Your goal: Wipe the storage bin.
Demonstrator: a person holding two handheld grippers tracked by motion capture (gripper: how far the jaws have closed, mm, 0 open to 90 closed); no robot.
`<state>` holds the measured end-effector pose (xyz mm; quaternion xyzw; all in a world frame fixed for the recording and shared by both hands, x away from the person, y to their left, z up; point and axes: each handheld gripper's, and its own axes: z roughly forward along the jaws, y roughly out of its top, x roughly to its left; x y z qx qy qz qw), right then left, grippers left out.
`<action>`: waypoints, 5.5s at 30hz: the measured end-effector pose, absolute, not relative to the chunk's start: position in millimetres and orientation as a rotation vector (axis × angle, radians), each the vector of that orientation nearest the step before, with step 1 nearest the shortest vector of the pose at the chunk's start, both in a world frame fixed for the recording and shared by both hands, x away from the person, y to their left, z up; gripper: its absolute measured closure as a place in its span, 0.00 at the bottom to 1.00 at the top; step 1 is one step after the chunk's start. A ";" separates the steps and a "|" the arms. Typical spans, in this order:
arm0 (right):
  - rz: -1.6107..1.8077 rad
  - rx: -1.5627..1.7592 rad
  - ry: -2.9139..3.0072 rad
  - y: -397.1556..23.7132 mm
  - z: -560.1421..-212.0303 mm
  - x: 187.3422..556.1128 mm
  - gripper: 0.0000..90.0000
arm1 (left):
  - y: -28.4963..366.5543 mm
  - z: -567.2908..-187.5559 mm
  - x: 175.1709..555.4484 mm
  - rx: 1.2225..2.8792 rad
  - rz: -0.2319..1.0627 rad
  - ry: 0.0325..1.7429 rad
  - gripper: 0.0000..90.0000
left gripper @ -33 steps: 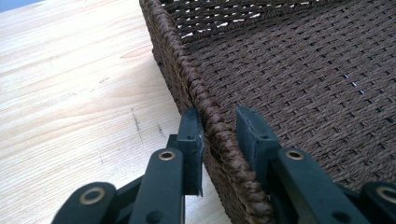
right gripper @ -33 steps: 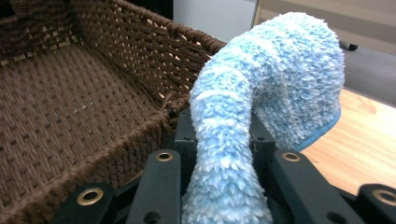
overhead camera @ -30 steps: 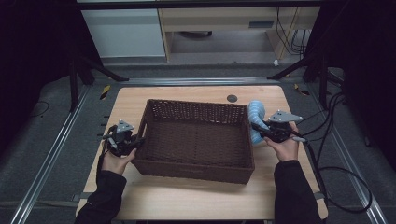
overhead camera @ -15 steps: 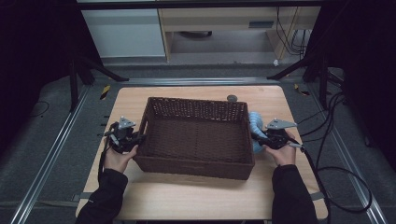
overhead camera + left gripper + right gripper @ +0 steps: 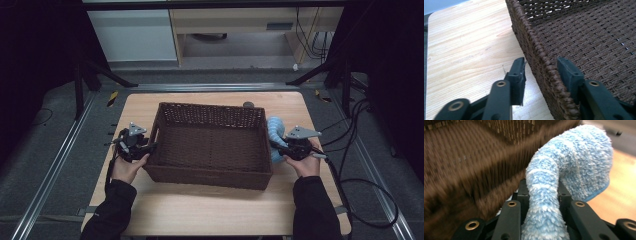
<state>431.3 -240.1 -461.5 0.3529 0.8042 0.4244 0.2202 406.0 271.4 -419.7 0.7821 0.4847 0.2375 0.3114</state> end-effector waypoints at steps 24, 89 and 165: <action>1.238 0.910 2.174 -237.7 -439.3 403.3 0.80 | 269.4 -420.4 388.9 2.058 0.575 1.269 0.78; 1.103 0.901 2.347 -242.6 -475.9 365.2 0.80 | 263.6 -422.0 417.0 1.997 0.575 1.324 0.80; 1.113 0.903 2.392 -242.1 -478.7 312.9 0.80 | 263.2 -421.9 416.4 2.002 0.578 1.321 0.79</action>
